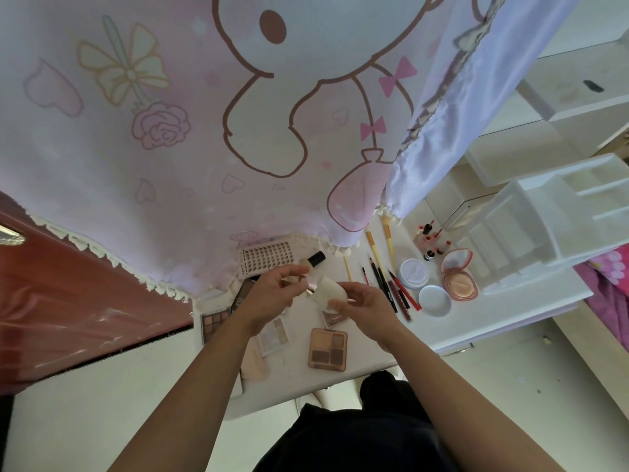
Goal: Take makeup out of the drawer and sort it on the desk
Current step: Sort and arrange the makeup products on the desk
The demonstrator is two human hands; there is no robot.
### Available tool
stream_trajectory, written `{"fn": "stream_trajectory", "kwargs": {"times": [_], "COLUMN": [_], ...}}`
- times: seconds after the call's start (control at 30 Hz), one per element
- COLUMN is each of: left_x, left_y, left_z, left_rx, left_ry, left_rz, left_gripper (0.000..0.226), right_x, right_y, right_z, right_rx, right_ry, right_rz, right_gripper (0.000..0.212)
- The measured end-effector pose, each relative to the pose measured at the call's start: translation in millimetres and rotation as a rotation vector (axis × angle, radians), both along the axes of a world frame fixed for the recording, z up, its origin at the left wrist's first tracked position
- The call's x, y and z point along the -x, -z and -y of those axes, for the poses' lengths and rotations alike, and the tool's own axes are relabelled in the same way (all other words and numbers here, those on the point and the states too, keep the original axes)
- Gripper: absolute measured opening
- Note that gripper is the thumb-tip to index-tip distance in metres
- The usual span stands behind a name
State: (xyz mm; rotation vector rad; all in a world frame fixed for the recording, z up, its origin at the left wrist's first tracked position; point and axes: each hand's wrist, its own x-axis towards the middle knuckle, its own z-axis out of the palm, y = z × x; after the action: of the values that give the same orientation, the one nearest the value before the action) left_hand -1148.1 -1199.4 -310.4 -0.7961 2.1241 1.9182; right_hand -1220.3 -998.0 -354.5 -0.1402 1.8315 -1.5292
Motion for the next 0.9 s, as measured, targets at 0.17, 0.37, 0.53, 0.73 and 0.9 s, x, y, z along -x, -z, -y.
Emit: {"fn": "stream_trajectory", "kwargs": {"times": [0.17, 0.37, 0.53, 0.73, 0.9], "left_x": [7, 12, 8, 16, 22], "left_y": [0, -4, 1, 7, 19], "left_z": [-9, -18, -3, -6, -2], "left_rx": [0.228, -0.140, -0.080, 0.050, 0.163], "left_ry": [-0.026, -0.165, 0.033, -0.167, -0.474], "left_rz": [0.071, 0.052, 0.024, 0.035, 0.046], "left_gripper": [0.040, 0.033, 0.028, 0.023, 0.024], "right_x": [2, 7, 15, 17, 25], "right_y": [-1, -7, -14, -17, -5], "right_z": [-1, -2, -8, -7, -10], "right_rx": [-0.008, 0.026, 0.007, -0.018, -0.111], "right_ry": [-0.050, -0.022, -0.057, -0.072, -0.001], "right_rz": [0.002, 0.027, 0.033, 0.004, -0.032], "right_gripper": [0.036, 0.033, 0.032, 0.032, 0.033]}}
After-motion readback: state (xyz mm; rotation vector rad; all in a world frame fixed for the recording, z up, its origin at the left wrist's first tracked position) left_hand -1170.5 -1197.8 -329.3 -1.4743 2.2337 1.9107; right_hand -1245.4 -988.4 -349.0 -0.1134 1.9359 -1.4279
